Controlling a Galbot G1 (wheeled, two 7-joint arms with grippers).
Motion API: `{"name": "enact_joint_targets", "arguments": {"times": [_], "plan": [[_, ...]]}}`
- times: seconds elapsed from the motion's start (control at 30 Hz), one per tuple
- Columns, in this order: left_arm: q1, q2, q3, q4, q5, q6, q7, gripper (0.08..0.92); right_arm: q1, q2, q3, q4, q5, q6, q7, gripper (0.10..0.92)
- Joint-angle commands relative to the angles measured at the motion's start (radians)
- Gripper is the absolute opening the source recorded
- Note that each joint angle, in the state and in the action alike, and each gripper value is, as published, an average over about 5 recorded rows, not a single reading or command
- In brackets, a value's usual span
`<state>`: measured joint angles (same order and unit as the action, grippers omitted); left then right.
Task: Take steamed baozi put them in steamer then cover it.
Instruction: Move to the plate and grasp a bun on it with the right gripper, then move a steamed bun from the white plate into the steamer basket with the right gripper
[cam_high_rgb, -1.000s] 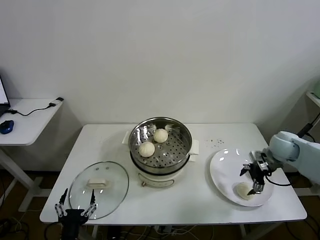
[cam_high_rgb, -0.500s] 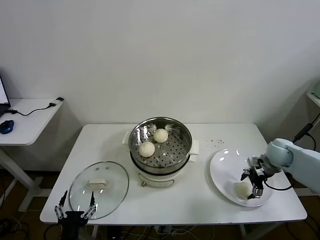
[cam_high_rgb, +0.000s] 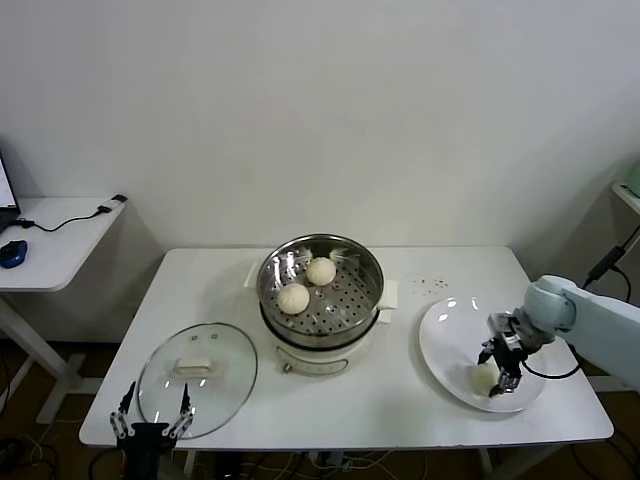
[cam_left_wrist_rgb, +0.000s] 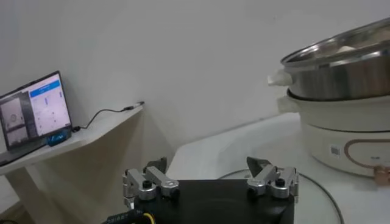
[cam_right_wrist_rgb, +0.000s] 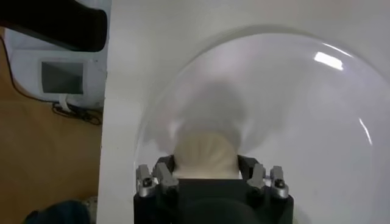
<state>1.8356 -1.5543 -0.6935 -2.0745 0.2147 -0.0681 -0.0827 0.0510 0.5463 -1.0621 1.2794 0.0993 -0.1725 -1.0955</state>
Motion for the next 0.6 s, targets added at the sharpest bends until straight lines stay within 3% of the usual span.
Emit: {"name": "enact_joint_targets", "arguments": {"times": [0.03,0.33,0.6], "plan": [[0.002,0.002,0.0,-0.001,0.0,-0.001,0.0,0.823,0.174,0.029,-0.095,-0.006,0.002,0.091,-0.017,0.675],[0.007,0.004,0.001,-0.005,0.0,0.001,0.0,0.823,0.609,0.26,-0.31,-0.061,-0.054,0.454,-0.113,0.679],[0.009,0.003,0.003,-0.009,0.0,0.003,0.0,0.823,0.806,0.488,-0.375,-0.082,-0.025,0.663,-0.141,0.679]]}}
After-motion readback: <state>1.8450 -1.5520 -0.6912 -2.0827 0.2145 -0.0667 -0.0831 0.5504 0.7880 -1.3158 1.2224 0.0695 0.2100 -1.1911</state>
